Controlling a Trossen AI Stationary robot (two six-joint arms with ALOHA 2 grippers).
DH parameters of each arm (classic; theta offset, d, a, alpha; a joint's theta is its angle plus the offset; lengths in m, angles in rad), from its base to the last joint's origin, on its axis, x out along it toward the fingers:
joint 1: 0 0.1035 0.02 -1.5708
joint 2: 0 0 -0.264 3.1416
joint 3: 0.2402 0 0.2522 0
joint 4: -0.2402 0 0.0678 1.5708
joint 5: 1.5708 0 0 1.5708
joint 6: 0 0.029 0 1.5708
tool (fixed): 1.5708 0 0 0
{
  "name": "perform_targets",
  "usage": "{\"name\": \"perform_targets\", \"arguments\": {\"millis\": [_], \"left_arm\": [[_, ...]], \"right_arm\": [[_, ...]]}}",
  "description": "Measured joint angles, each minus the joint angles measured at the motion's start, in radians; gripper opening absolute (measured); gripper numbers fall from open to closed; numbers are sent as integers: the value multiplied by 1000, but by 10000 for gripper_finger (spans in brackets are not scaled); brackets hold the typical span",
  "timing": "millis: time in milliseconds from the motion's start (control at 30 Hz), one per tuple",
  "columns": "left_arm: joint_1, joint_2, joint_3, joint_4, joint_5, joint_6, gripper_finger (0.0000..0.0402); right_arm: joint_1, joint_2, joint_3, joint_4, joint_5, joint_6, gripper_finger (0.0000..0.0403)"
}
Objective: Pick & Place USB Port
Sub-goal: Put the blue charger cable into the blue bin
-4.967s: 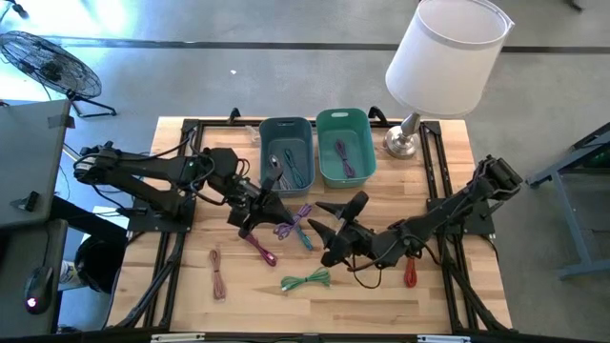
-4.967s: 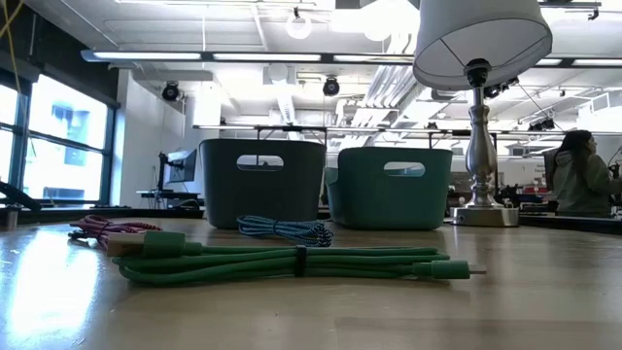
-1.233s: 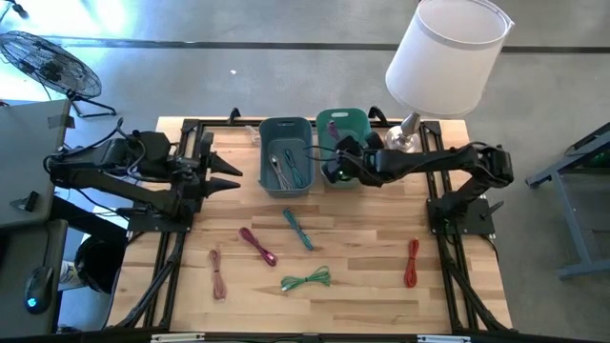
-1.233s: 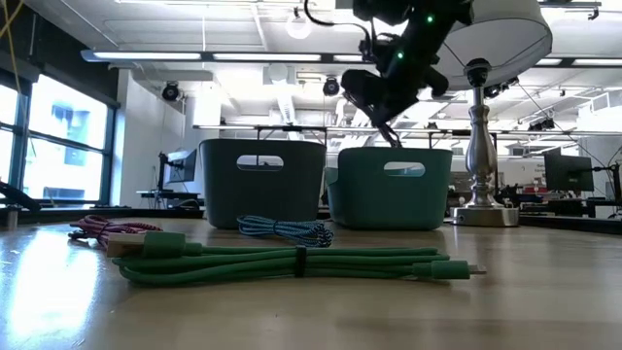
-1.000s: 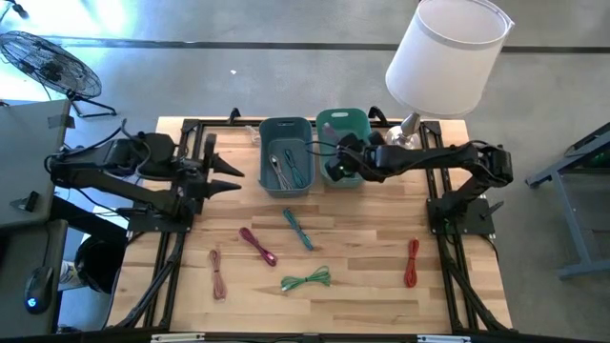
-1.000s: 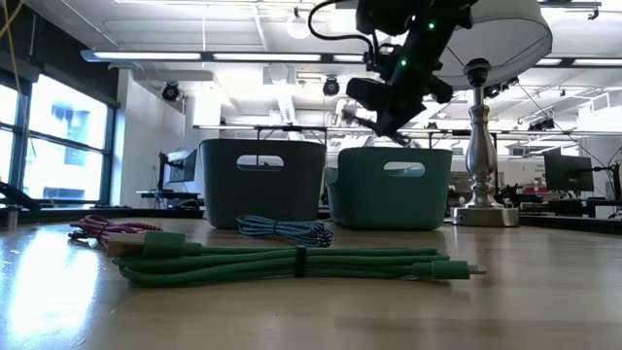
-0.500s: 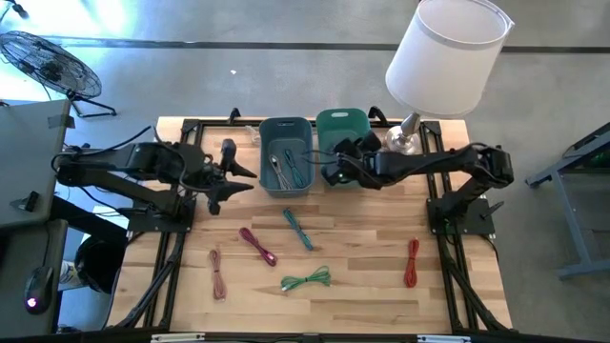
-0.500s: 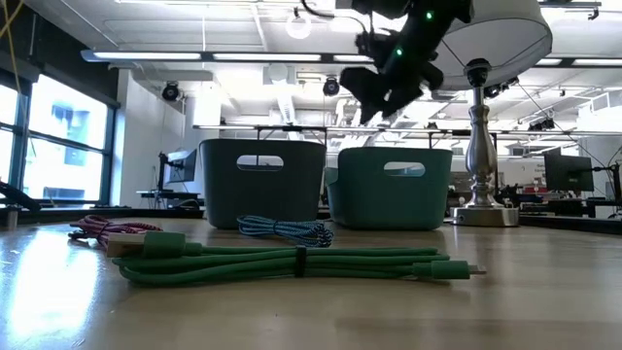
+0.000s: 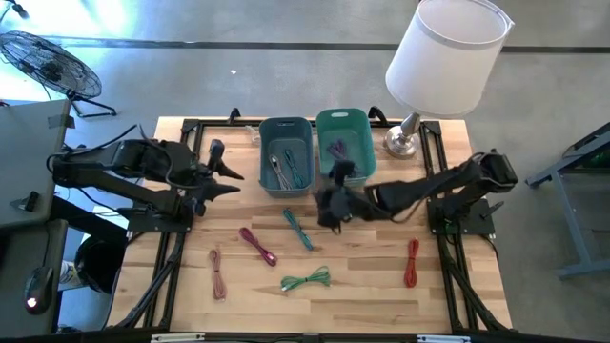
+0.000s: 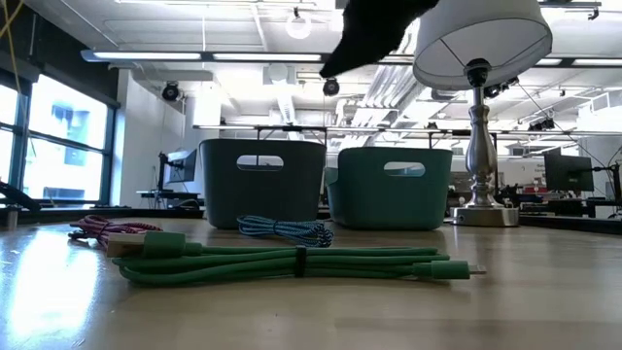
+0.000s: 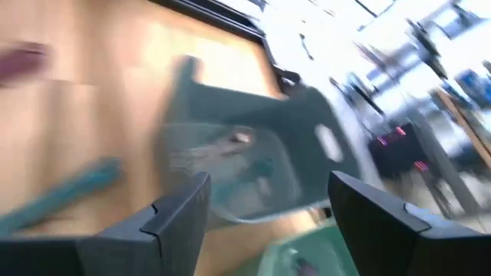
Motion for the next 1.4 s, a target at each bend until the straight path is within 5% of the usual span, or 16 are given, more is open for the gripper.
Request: {"name": "perform_targets", "arguments": {"millis": [200,367,633,1400], "left_arm": [[0,-2,0,-128,0,-45,136],[0,-2,0,-154,-1,-71,136],[0,-2,0,-181,11,-78,136],[0,-1,-1,-237,19,-143,136]], "right_arm": [[94,0,0,-1,-172,182,256],[95,1,0,-1,-452,444,256],[91,53,0,3,-369,525,256],[38,338,0,83,-521,708,256]]}}
